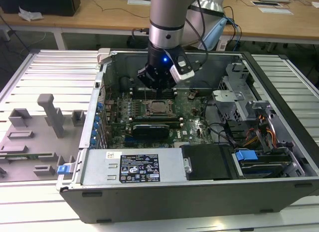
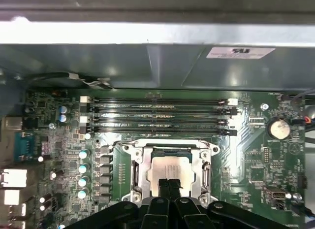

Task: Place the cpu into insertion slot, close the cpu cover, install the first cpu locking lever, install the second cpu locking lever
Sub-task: 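Close the cpu cover, then install the first cpu locking lever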

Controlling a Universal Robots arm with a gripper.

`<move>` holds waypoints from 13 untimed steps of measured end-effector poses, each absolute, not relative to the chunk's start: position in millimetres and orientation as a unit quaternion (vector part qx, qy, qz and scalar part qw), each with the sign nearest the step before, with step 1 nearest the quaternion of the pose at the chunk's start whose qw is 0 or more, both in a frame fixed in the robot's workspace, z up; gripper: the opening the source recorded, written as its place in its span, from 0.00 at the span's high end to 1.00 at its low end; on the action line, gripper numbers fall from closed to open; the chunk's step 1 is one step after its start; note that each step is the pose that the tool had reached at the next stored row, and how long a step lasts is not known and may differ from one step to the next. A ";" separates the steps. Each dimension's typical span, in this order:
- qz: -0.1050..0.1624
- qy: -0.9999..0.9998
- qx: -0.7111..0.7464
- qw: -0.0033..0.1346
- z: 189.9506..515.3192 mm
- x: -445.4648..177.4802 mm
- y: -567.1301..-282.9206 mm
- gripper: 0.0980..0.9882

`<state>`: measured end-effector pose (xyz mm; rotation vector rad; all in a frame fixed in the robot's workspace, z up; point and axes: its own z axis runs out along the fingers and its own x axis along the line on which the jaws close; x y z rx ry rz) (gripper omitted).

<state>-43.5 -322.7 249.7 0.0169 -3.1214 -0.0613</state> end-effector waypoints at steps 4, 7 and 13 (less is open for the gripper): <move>-0.020 -1.000 0.006 0.010 254.7 -43.5 -322.7 0.99; -0.020 -1.000 0.006 0.010 254.8 -43.5 -322.7 0.99; -0.020 -1.000 0.006 0.010 254.8 -43.5 -322.7 0.99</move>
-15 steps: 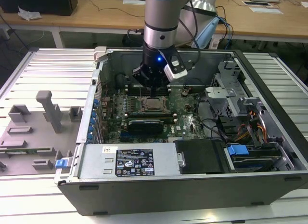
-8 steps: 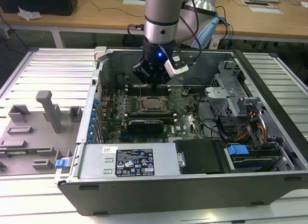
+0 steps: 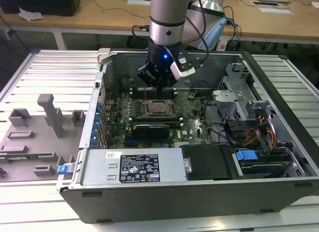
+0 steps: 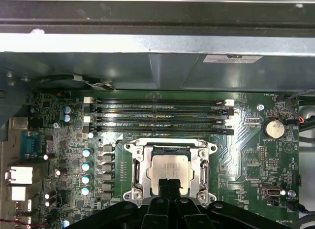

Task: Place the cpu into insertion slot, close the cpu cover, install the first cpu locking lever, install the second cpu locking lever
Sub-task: 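Install the first cpu locking lever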

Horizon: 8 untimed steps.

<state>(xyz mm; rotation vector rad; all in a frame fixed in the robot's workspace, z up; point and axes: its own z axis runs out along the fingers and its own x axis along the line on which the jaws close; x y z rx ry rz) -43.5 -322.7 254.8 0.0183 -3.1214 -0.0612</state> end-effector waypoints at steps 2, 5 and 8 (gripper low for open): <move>-0.020 -1.000 0.006 0.010 254.8 -43.5 -322.7 0.99; -0.020 -1.000 0.006 0.010 254.9 -44.7 -322.7 0.99; -0.020 -1.000 0.006 0.010 254.8 -47.8 -322.7 0.99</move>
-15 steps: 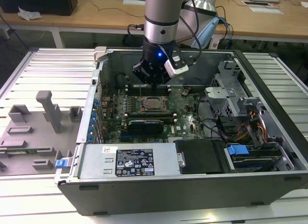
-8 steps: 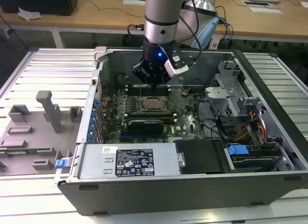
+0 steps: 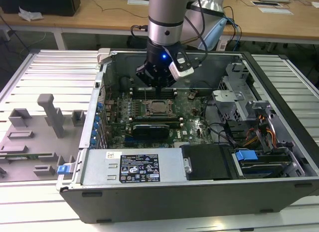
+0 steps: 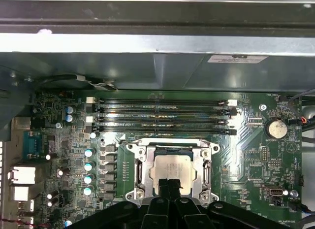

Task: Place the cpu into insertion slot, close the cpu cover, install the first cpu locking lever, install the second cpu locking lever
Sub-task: 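Install the first cpu locking lever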

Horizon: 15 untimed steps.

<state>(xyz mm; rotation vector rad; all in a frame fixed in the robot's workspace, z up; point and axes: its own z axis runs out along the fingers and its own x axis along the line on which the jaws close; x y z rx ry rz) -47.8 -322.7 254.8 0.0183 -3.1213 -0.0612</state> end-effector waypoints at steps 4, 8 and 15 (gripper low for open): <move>-0.020 -1.000 0.006 0.010 254.8 -53.7 -322.8 0.99; -0.020 -1.000 0.006 0.009 254.8 -68.0 -322.7 0.99; -0.020 -1.000 0.006 0.008 254.8 -90.0 -322.7 0.99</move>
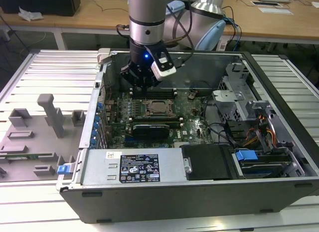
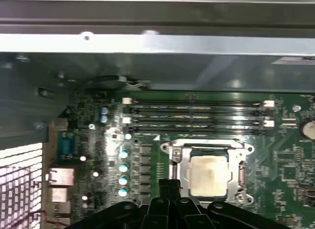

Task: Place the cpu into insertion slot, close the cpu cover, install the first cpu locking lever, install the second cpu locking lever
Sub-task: 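Install the first cpu locking lever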

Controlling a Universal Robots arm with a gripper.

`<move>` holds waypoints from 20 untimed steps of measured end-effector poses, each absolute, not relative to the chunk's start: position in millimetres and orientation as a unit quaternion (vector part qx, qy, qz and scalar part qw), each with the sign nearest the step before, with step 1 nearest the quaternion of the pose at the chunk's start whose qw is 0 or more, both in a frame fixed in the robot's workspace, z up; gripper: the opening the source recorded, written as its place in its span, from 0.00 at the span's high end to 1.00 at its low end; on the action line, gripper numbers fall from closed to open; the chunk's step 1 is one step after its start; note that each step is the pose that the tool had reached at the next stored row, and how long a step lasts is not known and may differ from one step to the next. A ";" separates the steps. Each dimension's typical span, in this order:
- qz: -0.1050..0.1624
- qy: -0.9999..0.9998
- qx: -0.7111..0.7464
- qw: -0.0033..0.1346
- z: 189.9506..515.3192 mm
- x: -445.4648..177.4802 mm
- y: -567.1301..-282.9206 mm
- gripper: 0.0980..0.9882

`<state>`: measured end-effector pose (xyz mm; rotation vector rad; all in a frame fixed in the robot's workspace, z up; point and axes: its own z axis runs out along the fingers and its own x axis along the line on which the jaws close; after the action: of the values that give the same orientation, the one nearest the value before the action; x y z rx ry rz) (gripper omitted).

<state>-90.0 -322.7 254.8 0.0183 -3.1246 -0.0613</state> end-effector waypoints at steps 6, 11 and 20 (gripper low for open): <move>-0.044 -0.999 0.006 0.005 254.8 -99.0 -322.7 0.99; -0.091 -0.996 0.007 0.000 254.8 -101.9 -322.7 0.99; -0.138 -0.990 0.007 -0.002 254.8 -100.6 -322.7 0.99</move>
<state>-100.6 -322.7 254.8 0.0232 -3.1153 -0.4327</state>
